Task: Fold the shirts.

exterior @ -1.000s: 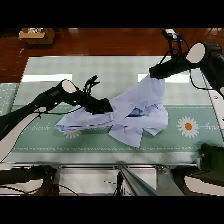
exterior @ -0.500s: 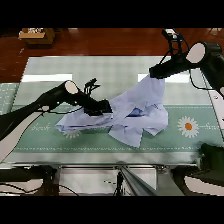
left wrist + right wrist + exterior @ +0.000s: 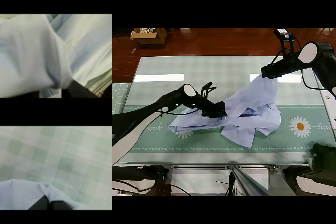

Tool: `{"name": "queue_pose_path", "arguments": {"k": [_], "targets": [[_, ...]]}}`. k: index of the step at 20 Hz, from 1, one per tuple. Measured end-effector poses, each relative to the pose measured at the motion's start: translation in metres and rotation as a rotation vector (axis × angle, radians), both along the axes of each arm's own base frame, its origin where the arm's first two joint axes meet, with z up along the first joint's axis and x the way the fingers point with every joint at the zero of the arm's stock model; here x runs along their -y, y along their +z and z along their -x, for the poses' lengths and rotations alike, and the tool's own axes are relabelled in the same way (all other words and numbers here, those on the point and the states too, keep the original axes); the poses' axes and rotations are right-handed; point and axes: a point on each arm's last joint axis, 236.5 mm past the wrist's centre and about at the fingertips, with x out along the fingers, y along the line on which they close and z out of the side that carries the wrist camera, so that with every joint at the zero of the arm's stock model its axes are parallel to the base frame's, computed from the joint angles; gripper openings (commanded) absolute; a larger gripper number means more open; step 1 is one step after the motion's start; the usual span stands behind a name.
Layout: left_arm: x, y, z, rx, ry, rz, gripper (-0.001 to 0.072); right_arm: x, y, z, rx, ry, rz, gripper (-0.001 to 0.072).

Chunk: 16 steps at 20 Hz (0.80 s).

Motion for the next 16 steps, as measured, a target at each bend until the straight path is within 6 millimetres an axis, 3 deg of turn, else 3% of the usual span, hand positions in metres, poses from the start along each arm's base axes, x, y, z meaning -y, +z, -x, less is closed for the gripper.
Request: {"name": "queue_pose_path", "arguments": {"k": [2,8,12,16], "targets": [[0.003,-0.008,0.007,-0.032,-0.010,-0.004,0.0018,0.000,0.000,0.000,0.000,0.000,0.000,0.0026],[-0.003,-0.006,0.023,-0.063,-0.096,0.002,0.0017,0.000,0.000,0.000,-0.002,0.000,0.000,0.0025],[-0.003,0.039,0.003,0.040,-0.104,0.058,0.0017,0.001,0.000,0.000,-0.001,0.000,0.003,0.0025],[-0.005,0.115,-0.037,0.232,-0.070,0.137,0.0017,0.001,0.000,0.000,-0.001,0.000,0.003,0.0025]]}}
